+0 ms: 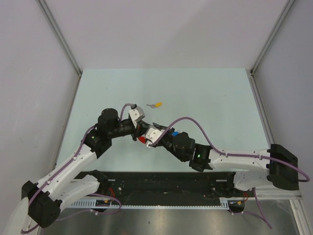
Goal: Put the keys on the keyring
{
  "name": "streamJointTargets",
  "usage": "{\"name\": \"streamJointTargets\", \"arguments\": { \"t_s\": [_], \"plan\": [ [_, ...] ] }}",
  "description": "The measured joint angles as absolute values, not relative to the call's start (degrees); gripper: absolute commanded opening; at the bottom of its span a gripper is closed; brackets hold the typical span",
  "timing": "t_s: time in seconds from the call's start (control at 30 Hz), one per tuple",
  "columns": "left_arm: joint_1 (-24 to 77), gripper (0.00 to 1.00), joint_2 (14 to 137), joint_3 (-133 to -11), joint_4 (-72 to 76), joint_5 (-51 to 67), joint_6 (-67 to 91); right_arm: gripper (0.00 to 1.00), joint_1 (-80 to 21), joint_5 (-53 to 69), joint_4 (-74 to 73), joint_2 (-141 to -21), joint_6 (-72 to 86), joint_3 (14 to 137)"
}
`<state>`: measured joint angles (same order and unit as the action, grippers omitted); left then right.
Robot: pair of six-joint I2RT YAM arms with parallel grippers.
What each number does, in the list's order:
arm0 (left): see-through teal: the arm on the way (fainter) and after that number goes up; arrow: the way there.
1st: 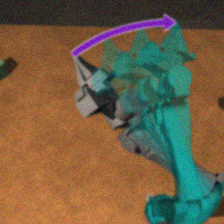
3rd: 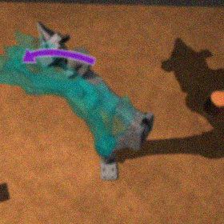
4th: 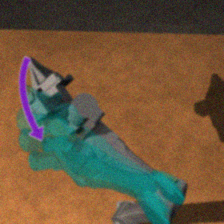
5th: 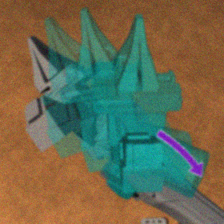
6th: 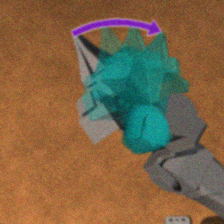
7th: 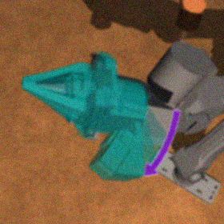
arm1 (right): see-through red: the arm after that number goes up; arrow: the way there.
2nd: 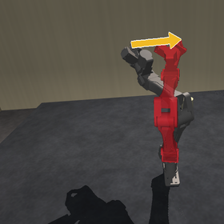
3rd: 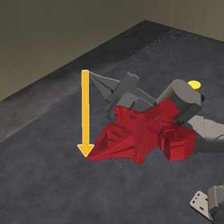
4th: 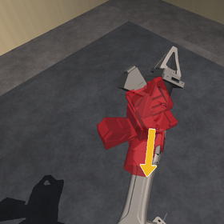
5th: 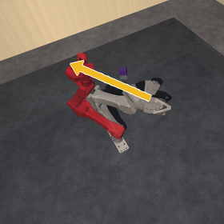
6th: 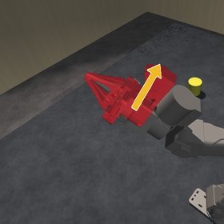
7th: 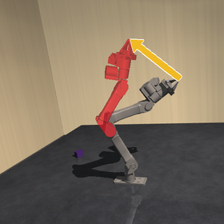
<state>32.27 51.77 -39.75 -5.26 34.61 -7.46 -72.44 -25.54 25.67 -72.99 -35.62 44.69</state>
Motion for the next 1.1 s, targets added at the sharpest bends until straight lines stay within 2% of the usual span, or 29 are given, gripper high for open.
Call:
{"name": "streamJointTargets", "arguments": {
  "t_s": [0.13, 0.23, 0.27, 0.33, 0.43, 0.47, 0.57, 0.67, 0.83, 1.1],
  "plan": [
    [32.0, 0.0, 52.1, -39.7, -5.3, 34.4, -7.4, 0.2, -73.2, -27.8, 28.1, -74.6, -37.1, 44.6],
    [31.8, 0.0, 52.4, -39.7, -5.3, 34.2, -7.2, 0.07, -73.9, -29.6, 30.3, -75.9, -38.6, 44.3],
    [31.8, 0.0, 52.4, -39.7, -5.3, 34.2, -7.2, 0.0, -74.1, -30.2, 30.9, -76.4, -39.2, 44.2],
    [31.7, 0.01, 52.4, -39.7, -5.4, 33.9, -7.0, 0.0, -74.6, -31.7, 32.4, -77.1, -40.2, 44.0],
    [31.7, 0.21, 52.4, -39.7, -5.3, 33.5, -6.9, 0.0, -75.0, -33.0, 33.6, -77.7, -41.0, 43.9],
    [31.7, 0.31, 52.4, -39.7, -5.2, 33.3, -6.9, 0.0, -75.0, -33.2, 33.8, -77.7, -41.1, 43.9],
    [31.9, 0.49, 52.3, -39.7, -4.7, 33.1, -6.6, 0.0, -75.1, -33.4, 34.1, -77.7, -40.8, 43.9],
    [32.2, 0.59, 51.2, -39.7, -4.8, 31.9, -5.9, 0.0, -74.9, -33.6, 34.2, -77.6, -39.9, 43.9],
    [32.1, 0.63, 47.8, -39.7, -4.6, 26.7, -5.6, 0.0, -73.0, -31.7, 32.3, -75.4, -35.6, 43.9],
    [30.5, 0.63, 44.0, -39.7, -4.3, 20.8, -5.5, 0.0, -69.8, -26.3, 26.8, -69.3, -30.2, 43.9]
  ]
}}
